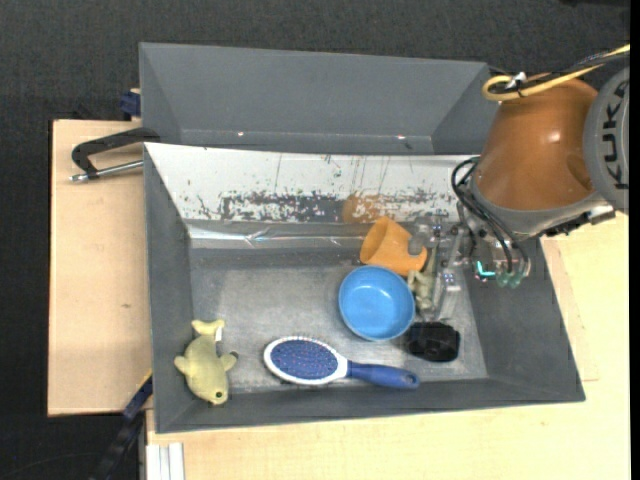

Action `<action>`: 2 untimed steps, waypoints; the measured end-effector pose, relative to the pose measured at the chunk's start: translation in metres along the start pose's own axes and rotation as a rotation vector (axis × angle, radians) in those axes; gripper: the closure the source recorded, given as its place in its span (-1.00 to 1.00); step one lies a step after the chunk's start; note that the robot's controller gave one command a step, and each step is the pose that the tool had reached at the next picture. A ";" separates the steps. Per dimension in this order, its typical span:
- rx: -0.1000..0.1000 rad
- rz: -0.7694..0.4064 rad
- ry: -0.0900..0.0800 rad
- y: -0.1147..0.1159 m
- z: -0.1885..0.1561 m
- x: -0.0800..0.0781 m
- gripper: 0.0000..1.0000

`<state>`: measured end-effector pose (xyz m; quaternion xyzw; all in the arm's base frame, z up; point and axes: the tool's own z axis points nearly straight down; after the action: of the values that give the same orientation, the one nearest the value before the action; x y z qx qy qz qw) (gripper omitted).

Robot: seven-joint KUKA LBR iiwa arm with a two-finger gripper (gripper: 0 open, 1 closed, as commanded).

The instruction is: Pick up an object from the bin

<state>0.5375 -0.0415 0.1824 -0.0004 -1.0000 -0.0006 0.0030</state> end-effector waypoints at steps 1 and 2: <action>-0.001 0.053 -0.004 -0.002 0.115 0.027 -1.00; -0.001 0.050 -0.012 -0.002 0.109 0.024 1.00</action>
Offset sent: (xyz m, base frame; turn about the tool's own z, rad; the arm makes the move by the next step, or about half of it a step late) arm -0.0273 -0.0035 -0.1124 0.0530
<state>0.5124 -0.0430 0.0736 -0.0254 -0.9997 -0.0012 -0.0029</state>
